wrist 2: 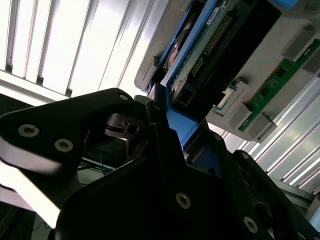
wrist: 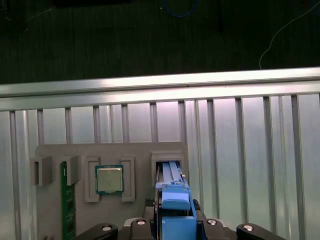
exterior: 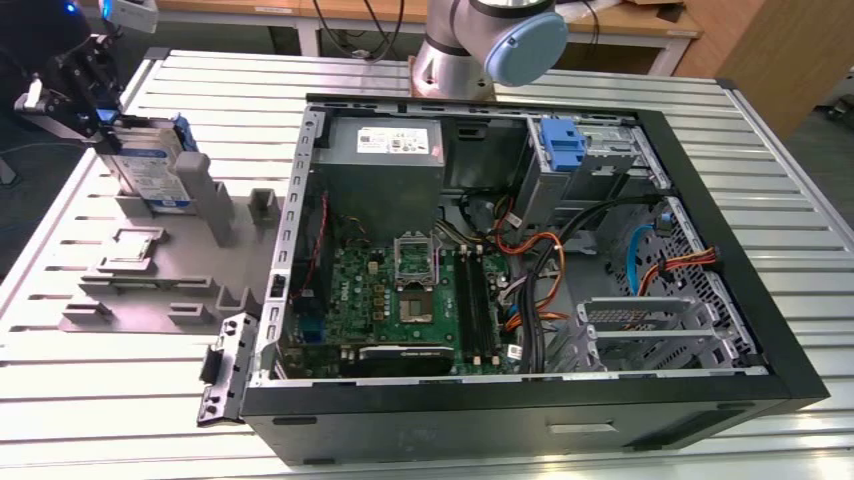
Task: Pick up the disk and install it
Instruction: 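Pick up the disk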
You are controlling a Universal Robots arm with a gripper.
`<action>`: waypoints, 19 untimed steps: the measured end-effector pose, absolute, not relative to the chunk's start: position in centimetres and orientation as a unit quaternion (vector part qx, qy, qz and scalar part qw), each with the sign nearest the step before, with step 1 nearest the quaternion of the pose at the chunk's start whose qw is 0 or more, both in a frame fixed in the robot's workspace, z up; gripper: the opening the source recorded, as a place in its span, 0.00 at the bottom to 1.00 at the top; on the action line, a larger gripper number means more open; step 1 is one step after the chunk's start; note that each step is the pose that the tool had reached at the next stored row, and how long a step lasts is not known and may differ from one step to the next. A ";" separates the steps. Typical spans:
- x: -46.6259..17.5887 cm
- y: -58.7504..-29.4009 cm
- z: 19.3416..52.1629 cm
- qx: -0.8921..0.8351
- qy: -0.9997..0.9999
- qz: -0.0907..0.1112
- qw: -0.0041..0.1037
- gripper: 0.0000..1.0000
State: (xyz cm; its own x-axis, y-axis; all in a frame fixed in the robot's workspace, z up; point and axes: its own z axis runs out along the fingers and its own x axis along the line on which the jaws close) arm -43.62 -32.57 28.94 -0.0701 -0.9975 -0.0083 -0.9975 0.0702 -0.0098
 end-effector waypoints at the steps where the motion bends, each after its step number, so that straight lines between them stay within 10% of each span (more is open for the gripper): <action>1: -43.6 -32.6 28.9 -0.682 0.731 -0.001 0.006 0.37; 19: -43.6 -32.6 28.9 -0.697 0.717 -0.001 0.007 0.37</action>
State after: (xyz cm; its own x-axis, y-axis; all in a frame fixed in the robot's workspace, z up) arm -43.64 -32.64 28.94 -0.0289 -0.9995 -0.0084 -0.9995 0.0290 -0.0101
